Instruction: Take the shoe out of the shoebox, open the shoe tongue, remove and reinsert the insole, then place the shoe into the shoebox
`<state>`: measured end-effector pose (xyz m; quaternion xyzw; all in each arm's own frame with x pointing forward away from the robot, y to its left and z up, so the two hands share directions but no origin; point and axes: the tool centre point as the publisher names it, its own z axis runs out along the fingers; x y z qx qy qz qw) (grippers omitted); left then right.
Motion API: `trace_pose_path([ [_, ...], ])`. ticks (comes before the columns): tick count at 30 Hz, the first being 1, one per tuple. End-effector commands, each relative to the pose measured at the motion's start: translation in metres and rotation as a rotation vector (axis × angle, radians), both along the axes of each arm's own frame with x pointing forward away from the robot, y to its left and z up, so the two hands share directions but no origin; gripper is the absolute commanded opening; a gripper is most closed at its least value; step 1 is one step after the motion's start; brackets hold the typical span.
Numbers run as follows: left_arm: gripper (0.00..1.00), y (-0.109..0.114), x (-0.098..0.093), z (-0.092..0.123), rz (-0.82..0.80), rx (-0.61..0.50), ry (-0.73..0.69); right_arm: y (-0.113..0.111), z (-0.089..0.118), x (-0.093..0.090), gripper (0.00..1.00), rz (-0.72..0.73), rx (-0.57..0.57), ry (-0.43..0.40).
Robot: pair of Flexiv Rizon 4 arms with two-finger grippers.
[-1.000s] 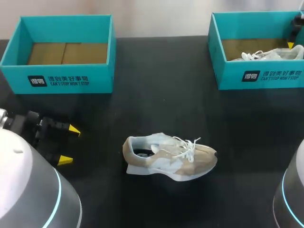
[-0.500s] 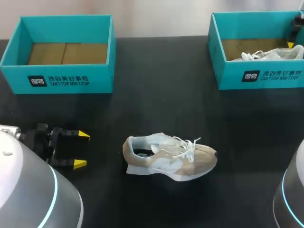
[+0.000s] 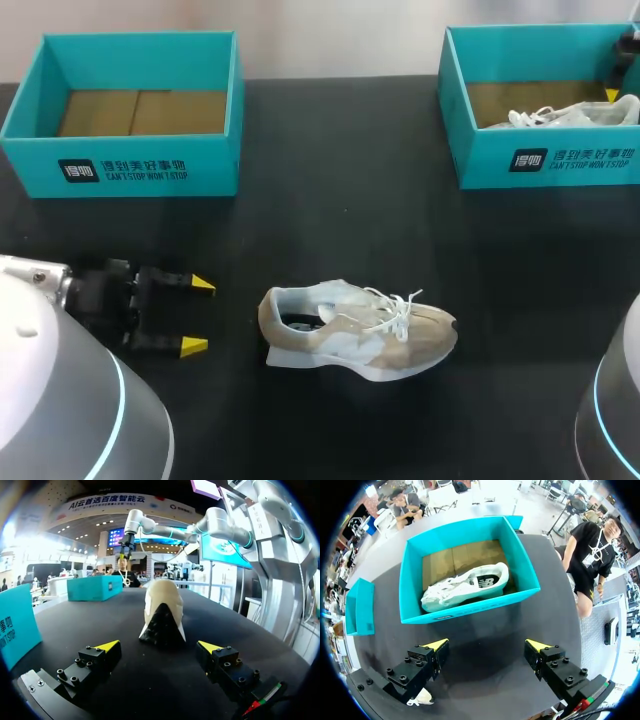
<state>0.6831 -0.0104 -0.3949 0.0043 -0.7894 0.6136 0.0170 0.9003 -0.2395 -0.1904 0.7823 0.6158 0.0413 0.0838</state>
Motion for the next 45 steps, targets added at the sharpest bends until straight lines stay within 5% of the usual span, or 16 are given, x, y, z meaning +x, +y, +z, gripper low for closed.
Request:
trace_pose_path([
  [1, 1.00, -0.016, 0.000, -0.005, 0.004, -0.008, -0.002, 0.000, 0.000, -0.001, 1.00, -0.001, -0.001, -0.001],
  [45, 1.00, -0.101, -0.015, -0.010, -0.056, -0.075, 0.060, 0.000, 0.000, -0.001, 1.00, -0.001, -0.001, -0.001],
])
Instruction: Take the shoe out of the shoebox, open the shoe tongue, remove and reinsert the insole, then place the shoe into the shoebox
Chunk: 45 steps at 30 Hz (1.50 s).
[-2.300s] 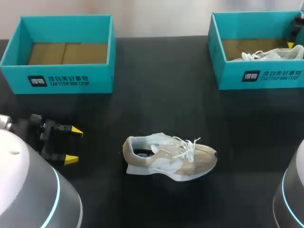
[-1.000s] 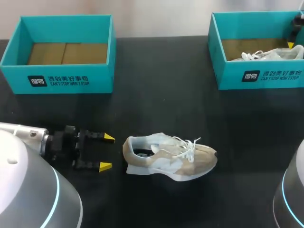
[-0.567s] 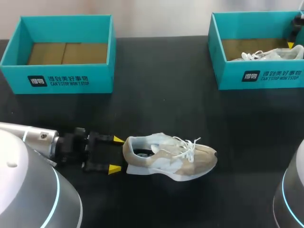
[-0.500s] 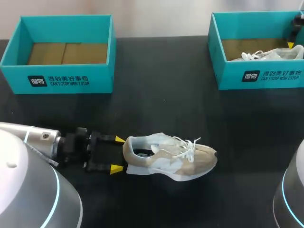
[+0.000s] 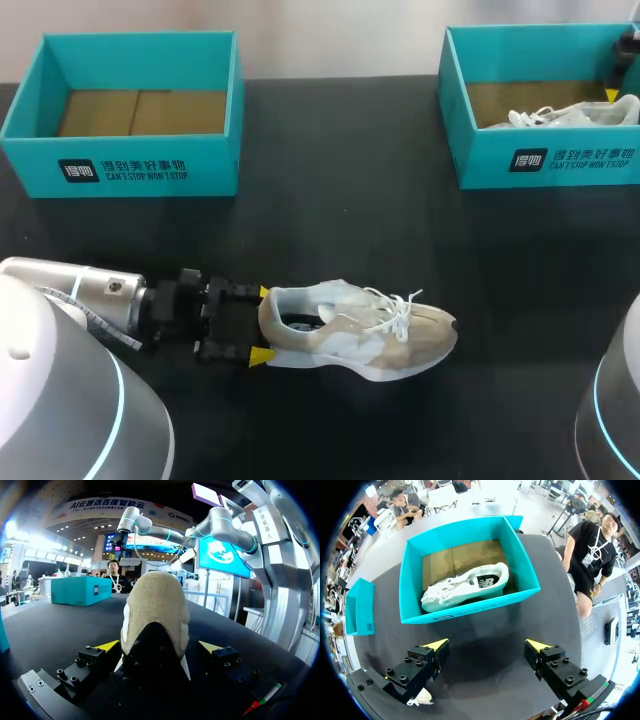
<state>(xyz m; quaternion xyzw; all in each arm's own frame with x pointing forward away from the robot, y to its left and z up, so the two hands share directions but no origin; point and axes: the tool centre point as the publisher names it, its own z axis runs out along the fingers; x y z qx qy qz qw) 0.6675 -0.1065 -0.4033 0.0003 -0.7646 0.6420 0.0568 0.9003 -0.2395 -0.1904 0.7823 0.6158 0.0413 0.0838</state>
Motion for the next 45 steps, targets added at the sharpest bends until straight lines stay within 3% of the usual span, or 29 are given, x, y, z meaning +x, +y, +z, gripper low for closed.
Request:
trace_pose_path([
  [1, 1.00, -0.007, 0.000, -0.002, -0.004, 0.002, 0.000, 0.000, 0.000, -0.001, 1.00, -0.001, -0.001, -0.001],
  [40, 1.00, -0.053, -0.001, -0.014, -0.028, -0.001, 0.000, 0.000, 0.000, -0.001, 1.00, -0.001, -0.001, -0.001],
  [41, 0.96, -0.053, -0.001, -0.015, -0.028, 0.000, 0.000, 0.000, 0.000, -0.001, 1.00, -0.001, -0.001, -0.001],
  [42, 0.76, -0.054, -0.001, -0.015, -0.027, 0.002, 0.000, 0.000, 0.000, -0.001, 1.00, -0.001, -0.001, -0.001],
  [43, 0.47, -0.054, -0.001, -0.016, -0.026, 0.002, 0.000, 0.000, 0.000, -0.001, 1.00, -0.001, -0.001, -0.001],
  [44, 0.35, -0.054, -0.001, -0.016, -0.025, 0.003, 0.000, 0.000, 0.000, -0.001, 1.00, -0.001, -0.001, -0.001],
  [45, 0.05, -0.054, -0.001, -0.016, -0.024, 0.002, -0.001, 0.000, 0.000, -0.001, 1.00, -0.001, -0.001, -0.001],
])
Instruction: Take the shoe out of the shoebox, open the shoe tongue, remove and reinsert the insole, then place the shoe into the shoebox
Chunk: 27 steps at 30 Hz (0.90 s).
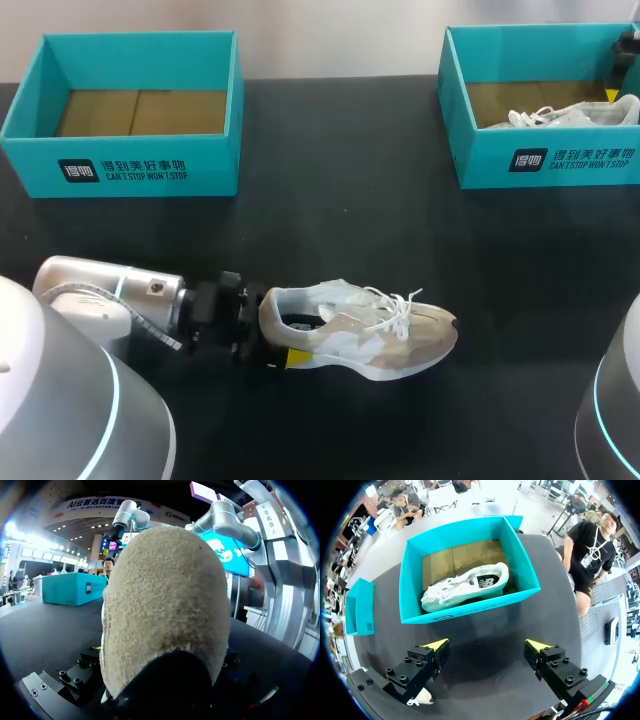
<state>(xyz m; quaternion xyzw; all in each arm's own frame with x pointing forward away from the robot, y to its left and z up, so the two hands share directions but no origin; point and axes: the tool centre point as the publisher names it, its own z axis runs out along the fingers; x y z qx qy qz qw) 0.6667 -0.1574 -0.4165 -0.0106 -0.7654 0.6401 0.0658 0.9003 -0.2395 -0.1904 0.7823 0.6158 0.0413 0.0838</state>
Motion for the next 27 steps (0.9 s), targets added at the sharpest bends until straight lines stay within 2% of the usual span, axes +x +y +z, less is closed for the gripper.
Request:
trace_pose_path([
  [1, 0.00, -0.0026, -0.0004, -0.0024, 0.006, -0.002, -0.002, 0.0002, -0.0001, -0.0005, 1.00, -0.001, -0.001, -0.001],
  [27, 0.00, 0.0033, 0.0005, -0.0021, 0.036, -0.016, -0.019, 0.0002, -0.0001, -0.0005, 1.00, -0.001, -0.001, -0.001],
])
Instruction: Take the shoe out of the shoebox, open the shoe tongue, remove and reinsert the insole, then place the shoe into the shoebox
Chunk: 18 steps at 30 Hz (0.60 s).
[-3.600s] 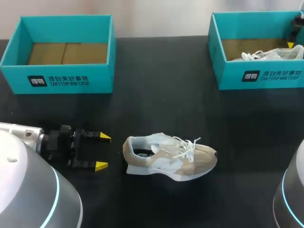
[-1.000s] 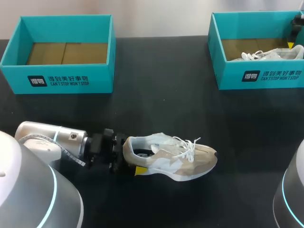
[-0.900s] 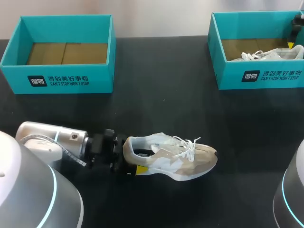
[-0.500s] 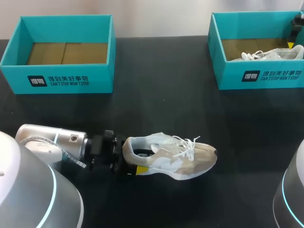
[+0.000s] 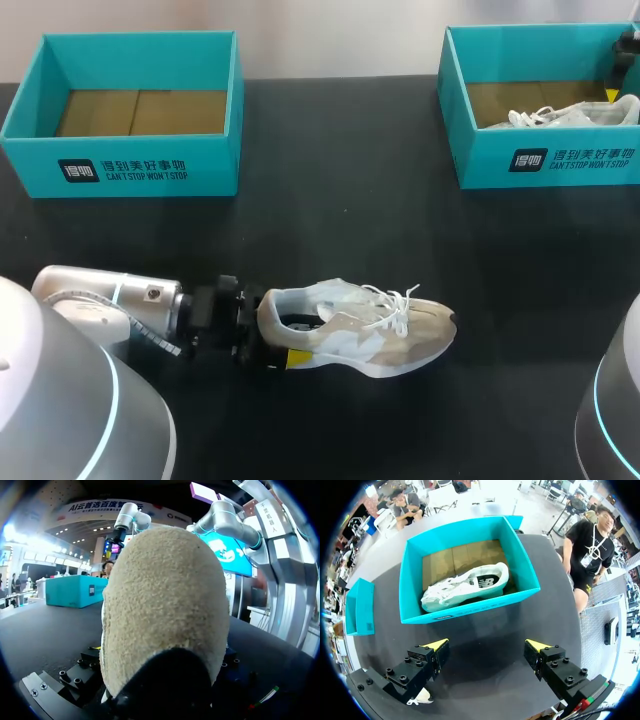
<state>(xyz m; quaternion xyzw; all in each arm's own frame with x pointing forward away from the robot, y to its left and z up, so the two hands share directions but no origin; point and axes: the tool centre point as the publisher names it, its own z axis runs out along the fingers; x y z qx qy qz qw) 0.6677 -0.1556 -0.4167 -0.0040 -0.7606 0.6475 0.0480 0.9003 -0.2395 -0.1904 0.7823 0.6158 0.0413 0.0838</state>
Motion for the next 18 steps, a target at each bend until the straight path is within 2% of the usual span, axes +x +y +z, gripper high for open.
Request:
trace_pose_path([
  [1, 0.00, 0.001, -0.001, -0.002, 0.002, 0.001, -0.001, 0.000, 0.000, -0.001, 1.00, -0.001, -0.001, -0.001],
  [15, 0.00, 0.001, -0.001, -0.002, 0.002, 0.001, -0.001, 0.000, 0.000, -0.001, 1.00, -0.001, -0.001, -0.001],
  [18, 0.00, 0.001, -0.001, -0.002, 0.002, 0.001, -0.001, 0.014, 0.001, -0.006, 1.00, -0.031, -0.049, 0.005],
])
